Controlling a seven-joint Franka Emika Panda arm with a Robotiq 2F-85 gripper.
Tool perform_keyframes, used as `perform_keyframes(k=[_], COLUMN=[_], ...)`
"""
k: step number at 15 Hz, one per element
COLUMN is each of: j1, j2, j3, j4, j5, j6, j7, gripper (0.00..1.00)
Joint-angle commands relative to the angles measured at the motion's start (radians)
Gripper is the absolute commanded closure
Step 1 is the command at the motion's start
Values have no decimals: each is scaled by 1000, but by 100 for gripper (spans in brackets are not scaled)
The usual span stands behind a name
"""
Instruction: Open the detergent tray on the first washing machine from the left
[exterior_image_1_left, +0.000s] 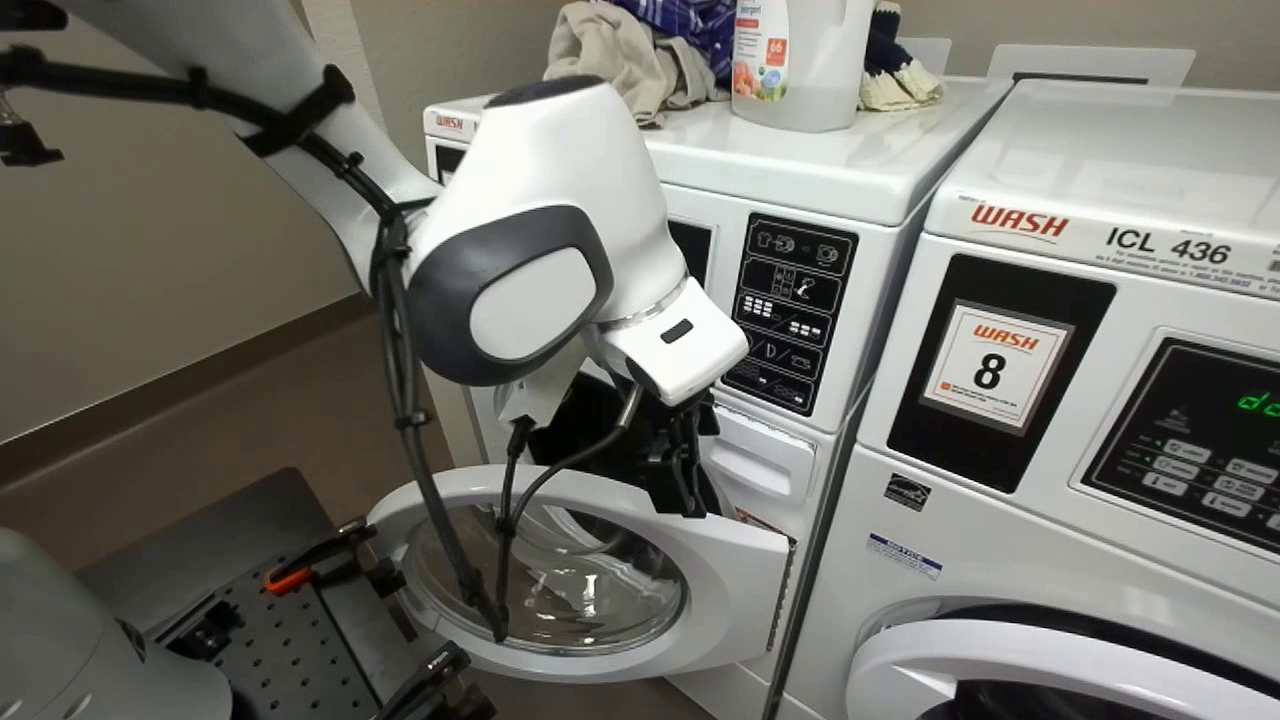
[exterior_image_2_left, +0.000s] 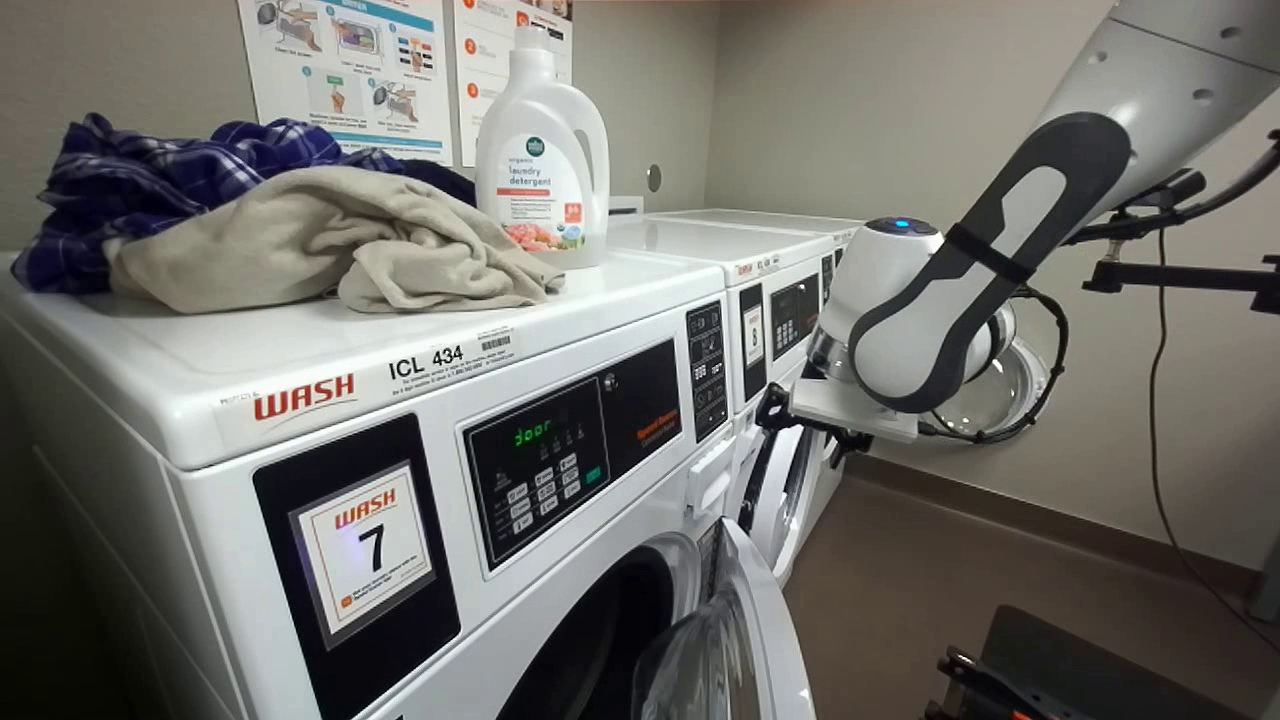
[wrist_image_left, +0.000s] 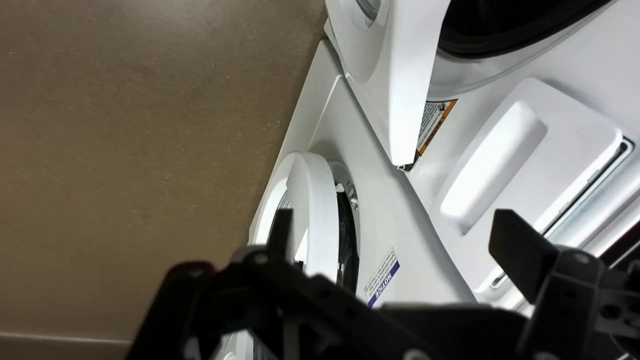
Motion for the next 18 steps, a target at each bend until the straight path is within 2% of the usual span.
perform_keyframes(k=[1,5,9,18], j1=[9,27,53,135], j2=[64,116,161,261], j3=[-11,-40,-60,-114], j4=[46,94,132,201], j5=[-85,-172,-208,-210], j6=[62,91,96,159], j7=[112,202,253,282], gripper=[0,0,0,0])
